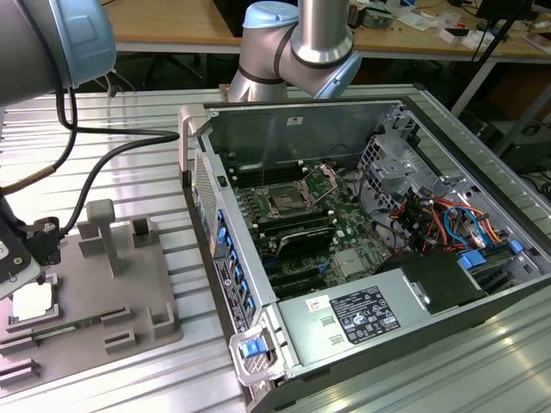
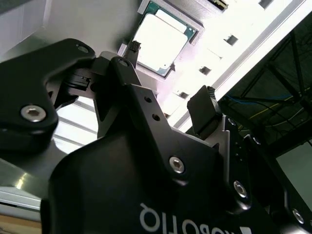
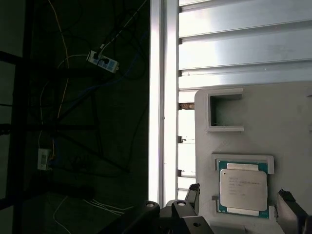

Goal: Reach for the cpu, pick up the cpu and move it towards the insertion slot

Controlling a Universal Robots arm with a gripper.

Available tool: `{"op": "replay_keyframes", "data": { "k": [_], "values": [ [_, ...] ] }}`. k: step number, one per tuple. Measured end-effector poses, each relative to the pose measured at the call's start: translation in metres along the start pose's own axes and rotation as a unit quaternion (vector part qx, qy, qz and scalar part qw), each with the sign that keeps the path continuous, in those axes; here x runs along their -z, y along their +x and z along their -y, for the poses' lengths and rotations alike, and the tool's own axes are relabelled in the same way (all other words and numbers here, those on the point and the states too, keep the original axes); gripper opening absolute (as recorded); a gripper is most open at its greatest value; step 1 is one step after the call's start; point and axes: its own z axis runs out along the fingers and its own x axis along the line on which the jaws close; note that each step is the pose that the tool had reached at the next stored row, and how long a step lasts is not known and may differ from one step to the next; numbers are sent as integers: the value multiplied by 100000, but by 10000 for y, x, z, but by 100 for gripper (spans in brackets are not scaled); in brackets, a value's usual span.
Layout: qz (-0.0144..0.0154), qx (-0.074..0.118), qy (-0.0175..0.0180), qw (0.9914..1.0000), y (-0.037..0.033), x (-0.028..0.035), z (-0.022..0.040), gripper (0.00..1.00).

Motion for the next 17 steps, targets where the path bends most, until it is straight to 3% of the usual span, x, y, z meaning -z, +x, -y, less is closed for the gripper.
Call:
{"op": "replay_keyframes", "data": {
  "k": [10, 17],
  "values": [
    [3, -2, 27, 100000, -5, -21, 3, 68],
    [-20, 14, 176, 100000, -36, -152, 14, 68]
  ]
}}
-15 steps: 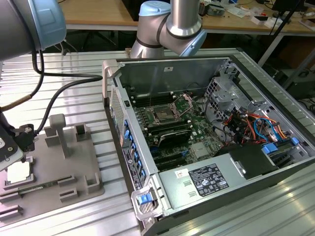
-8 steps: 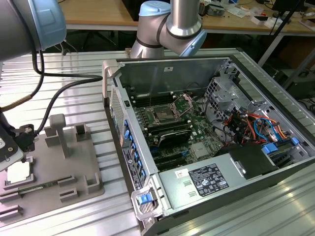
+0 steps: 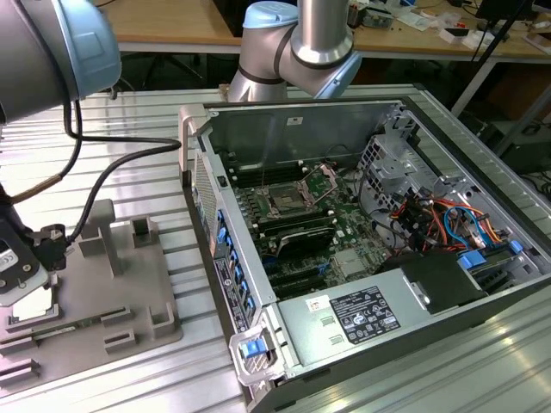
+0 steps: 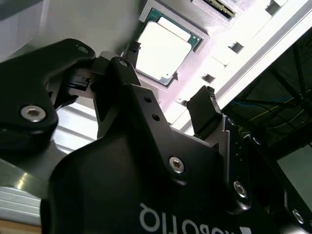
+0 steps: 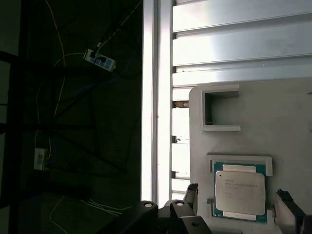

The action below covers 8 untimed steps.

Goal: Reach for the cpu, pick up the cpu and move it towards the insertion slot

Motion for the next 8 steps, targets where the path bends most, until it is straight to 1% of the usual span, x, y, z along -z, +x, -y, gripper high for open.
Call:
{"op": "replay_keyframes", "data": {
  "k": [8],
  "values": [
    [-120, 233, 79, 100000, -27, -145, 14, 68]
  ]
}}
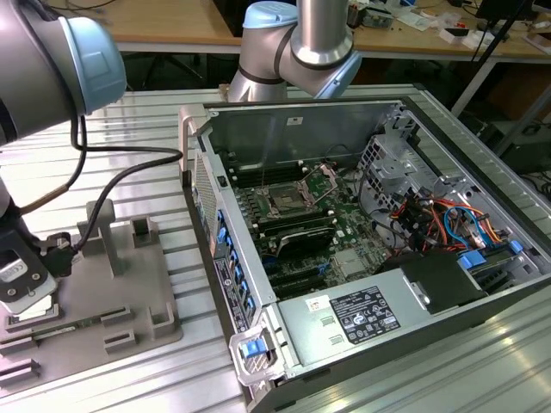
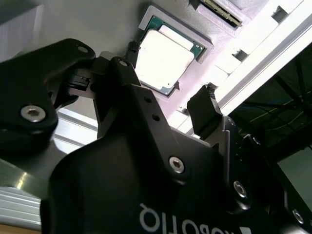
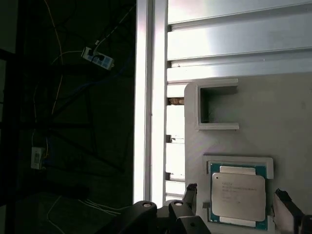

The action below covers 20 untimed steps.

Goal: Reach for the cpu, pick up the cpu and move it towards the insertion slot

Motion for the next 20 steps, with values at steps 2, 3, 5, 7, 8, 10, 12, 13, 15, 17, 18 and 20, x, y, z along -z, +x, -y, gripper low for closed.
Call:
{"op": "replay_keyframes", "data": {
  "k": [2, 3, 5, 7, 8, 10, 12, 13, 15, 17, 18, 20],
  "values": [
    [-15, 18, 22, 100000, -9, -43, 1, 68],
    [-21, 30, 31, 100000, -13, -60, 2, 68],
    [-48, 48, 67, 100000, -23, -100, 4, 68],
    [-49, 54, 82, 100000, -26, -118, 5, 68],
    [-55, 61, 120, 100000, -27, -130, 5, 68],
    [-61, 96, 160, 100000, -28, -155, 7, 68],
    [-65, 187, 169, 100000, -29, -187, 7, 68],
    [-67, 255, 172, 100000, -29, -196, 8, 68],
    [-77, 360, 179, 99999, -29, -204, 8, 68],
    [-74, 367, 179, 99999, -30, -204, 8, 68],
    [-70, 369, 178, 99999, -30, -205, 8, 68],
    [-69, 370, 177, 99999, -29, -206, 8, 66]
  ]
}}
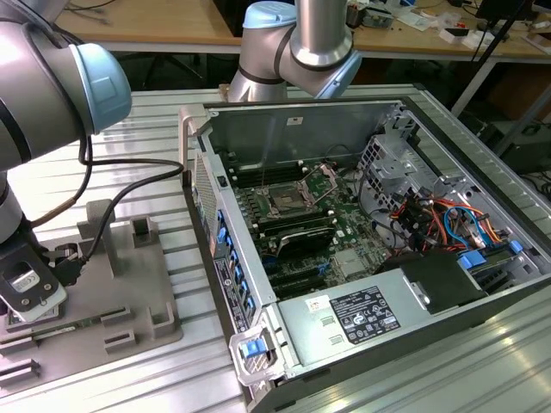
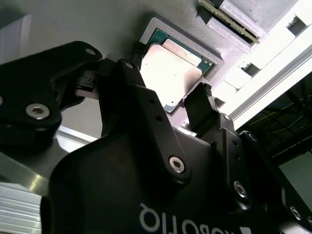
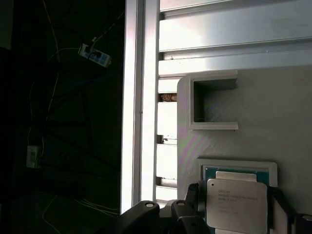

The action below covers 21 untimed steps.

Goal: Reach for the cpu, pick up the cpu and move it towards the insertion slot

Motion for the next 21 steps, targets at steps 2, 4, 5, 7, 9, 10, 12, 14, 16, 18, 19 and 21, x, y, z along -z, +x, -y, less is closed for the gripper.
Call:
{"op": "replay_keyframes", "data": {
  "k": [2, 4, 5, 7, 9, 10, 12, 14, 16, 18, 19, 21],
  "values": [
    [-1, 3, -1, 100000, 0, 0, 0, 59],
    [17, -2, -12, 100000, -3, -2, -1, 59],
    [14, -6, -8, 100000, -3, -1, -1, 59],
    [-3, 3, 1, 100000, -5, 1, 0, 58],
    [1, 2, -2, 100000, -6, 0, 0, 55],
    [-4, 0, 0, 100000, -6, 1, 0, 55],
    [7, 1, -5, 100000, -7, 5, -1, 55],
    [4, -1, -3, 100000, -5, 35, -1, 55],
    [5, 0, -5, 100000, -4, 47, -1, 55],
    [7, 0, -6, 100000, -4, 47, -1, 55],
    [2, 1, -4, 100000, -4, 49, -1, 55],
    [1, 2, -3, 100000, -4, 49, -1, 55]
  ]
}}
